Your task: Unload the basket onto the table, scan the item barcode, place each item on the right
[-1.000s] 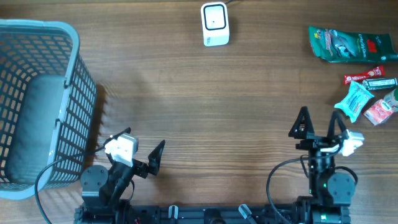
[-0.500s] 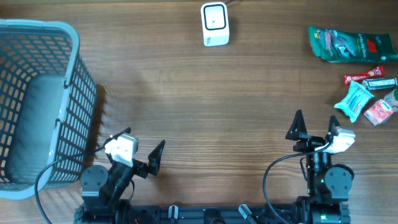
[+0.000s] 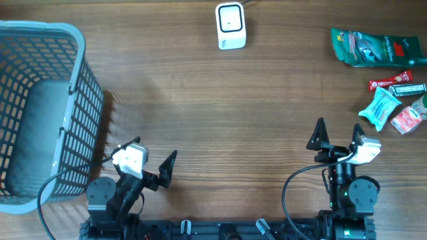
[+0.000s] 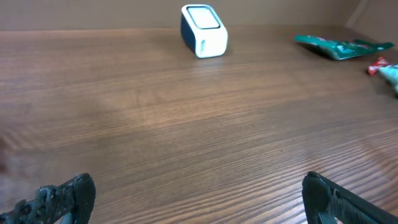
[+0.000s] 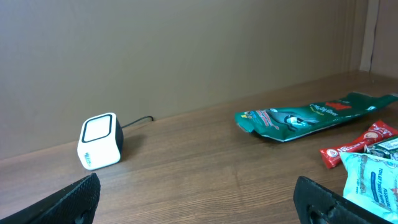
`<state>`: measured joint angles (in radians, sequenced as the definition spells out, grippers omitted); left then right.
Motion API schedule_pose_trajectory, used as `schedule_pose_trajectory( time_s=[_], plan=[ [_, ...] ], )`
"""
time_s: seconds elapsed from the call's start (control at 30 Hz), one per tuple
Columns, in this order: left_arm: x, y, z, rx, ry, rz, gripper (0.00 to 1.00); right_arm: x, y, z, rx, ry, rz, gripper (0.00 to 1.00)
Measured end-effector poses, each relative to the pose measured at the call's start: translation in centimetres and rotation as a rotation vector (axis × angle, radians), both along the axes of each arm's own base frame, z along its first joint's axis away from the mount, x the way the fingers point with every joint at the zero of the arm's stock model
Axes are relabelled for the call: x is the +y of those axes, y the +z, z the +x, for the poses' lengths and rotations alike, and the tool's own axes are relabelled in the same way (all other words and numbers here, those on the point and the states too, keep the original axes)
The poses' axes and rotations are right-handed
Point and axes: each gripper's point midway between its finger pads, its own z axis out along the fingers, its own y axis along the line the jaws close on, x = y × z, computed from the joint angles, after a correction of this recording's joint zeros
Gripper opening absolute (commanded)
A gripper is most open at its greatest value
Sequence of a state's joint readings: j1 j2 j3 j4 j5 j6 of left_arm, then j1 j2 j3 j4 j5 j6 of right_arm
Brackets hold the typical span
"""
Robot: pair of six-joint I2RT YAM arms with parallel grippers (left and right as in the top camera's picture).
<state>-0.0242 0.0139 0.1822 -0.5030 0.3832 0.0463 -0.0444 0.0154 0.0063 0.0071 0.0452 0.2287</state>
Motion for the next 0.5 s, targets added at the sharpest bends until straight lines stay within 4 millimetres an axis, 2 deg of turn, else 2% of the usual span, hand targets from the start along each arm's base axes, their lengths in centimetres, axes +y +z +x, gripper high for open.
schedule_pose_trajectory(
  time_s=[0.07, 0.2, 0.27, 0.5],
  plan=[
    [0.3, 0.7, 0.4, -0.038, 0.019, 0.006, 1.0, 0.0, 0.0, 0.0, 0.0, 0.0, 0.0, 1.0],
    [0.5, 4.8, 2.0, -0.269, 0.034, 0.001, 1.0, 0.0, 0.0, 0.0, 0.0, 0.0, 0.0, 1.0],
    [0.6, 4.8, 2.3, -0.3, 0.04, -0.001, 1.0, 0.0, 0.0, 0.0, 0.0, 0.0, 0.0, 1.0],
    [1.1, 2.3, 3.1, -0.265, 0.089, 0.006, 1.0, 0.0, 0.0, 0.0, 0.0, 0.0, 0.0, 1.0]
  ],
)
